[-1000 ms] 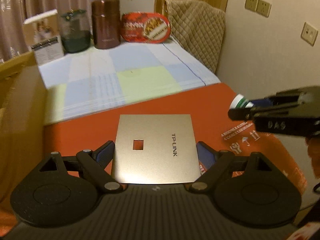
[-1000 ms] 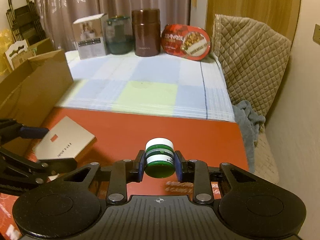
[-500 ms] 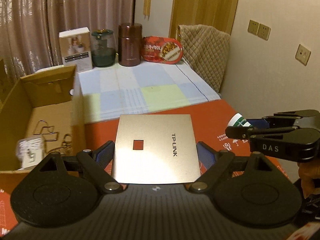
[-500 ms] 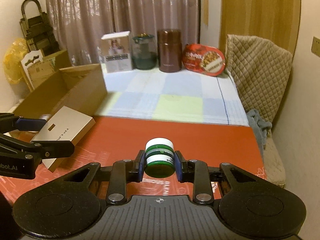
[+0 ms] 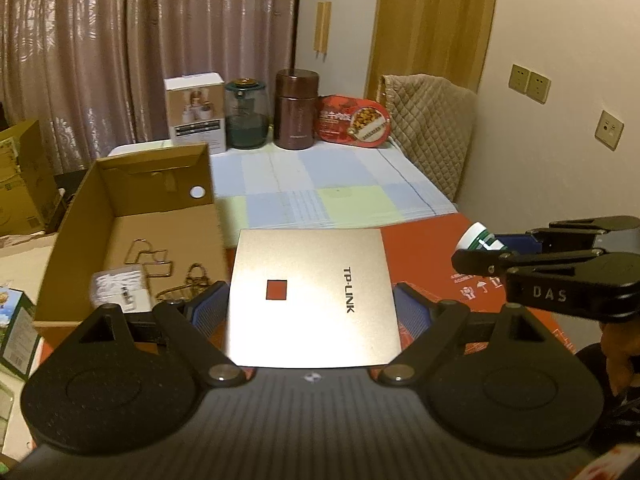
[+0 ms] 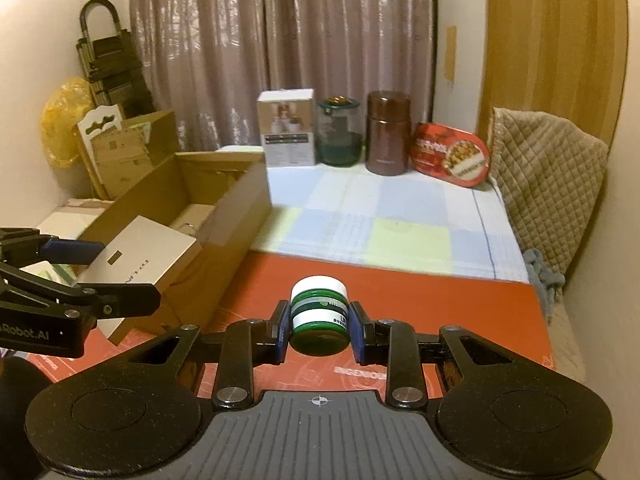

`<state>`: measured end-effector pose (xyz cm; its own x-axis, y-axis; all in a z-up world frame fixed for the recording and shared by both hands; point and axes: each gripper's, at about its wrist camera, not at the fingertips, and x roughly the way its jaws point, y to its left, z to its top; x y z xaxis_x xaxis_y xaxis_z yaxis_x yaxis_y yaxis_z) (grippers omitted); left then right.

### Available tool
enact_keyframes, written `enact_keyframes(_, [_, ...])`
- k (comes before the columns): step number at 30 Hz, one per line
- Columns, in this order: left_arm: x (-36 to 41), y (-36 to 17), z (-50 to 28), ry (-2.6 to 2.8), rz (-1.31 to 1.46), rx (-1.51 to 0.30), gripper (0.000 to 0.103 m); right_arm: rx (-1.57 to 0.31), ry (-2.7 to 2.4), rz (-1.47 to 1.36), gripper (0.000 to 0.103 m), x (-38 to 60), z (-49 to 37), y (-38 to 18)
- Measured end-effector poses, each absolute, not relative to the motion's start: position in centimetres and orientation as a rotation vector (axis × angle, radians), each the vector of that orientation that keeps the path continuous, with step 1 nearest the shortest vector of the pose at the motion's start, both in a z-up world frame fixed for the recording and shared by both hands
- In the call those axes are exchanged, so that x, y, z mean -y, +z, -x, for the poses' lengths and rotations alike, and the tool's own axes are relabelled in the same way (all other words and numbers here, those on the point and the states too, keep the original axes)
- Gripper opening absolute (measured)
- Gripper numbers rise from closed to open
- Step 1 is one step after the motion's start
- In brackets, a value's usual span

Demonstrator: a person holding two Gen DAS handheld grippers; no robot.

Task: Organize rigid objects
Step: 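Lift the TP-LINK plate and green bottle and carry both over the box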

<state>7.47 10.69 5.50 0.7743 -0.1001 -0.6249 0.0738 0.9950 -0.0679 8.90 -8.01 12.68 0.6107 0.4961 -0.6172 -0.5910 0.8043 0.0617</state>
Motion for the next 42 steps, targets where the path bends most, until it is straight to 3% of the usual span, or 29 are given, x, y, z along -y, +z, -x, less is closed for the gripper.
enact_keyframes(27, [-26.3,6.2,-5.6,0.139,0.053,-0.692,0.085,-0.659,0.844,0.211,0.027,-5.5,-8.8,12.1])
enact_keyframes(42, [-28.0,5.4,-8.0,0.135,0.015,-0.708,0.085,-0.674,0.889,0.203,0.027,-10.4,-11.0,10.7])
